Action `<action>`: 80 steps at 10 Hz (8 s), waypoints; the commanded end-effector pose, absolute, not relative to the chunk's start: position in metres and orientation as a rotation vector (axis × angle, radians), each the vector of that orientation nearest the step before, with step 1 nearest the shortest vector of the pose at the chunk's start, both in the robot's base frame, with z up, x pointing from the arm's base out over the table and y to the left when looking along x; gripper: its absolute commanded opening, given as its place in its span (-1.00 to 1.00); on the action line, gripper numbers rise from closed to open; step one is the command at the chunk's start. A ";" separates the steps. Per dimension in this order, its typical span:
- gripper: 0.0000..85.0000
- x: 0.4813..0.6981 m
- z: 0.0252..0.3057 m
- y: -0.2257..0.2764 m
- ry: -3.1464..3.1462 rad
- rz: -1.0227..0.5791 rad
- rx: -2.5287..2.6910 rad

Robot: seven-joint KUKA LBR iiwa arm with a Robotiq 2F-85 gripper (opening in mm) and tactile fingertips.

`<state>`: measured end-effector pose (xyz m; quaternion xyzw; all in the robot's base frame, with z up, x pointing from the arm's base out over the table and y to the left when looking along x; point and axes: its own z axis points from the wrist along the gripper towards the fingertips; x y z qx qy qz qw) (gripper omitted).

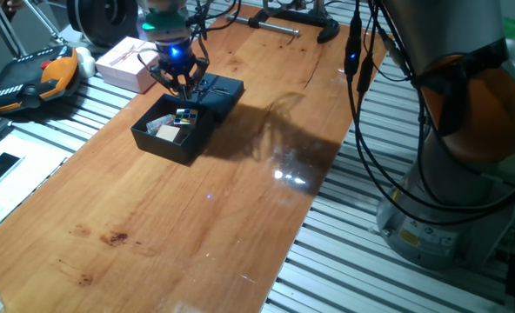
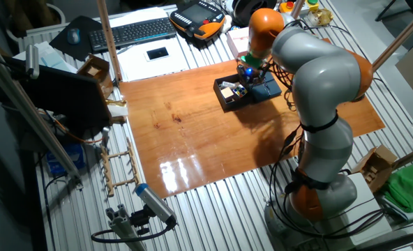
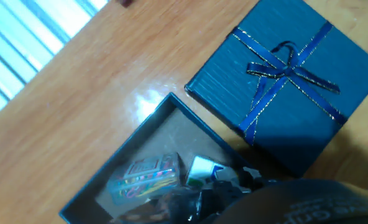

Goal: Take everything out of the gift box

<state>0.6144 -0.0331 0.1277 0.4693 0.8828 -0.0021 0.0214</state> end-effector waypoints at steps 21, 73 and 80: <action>0.18 0.613 0.126 -0.041 2.357 -0.040 1.920; -0.98 0.621 0.078 0.053 2.393 -0.017 1.971; -0.98 0.614 0.135 0.059 2.393 0.017 2.012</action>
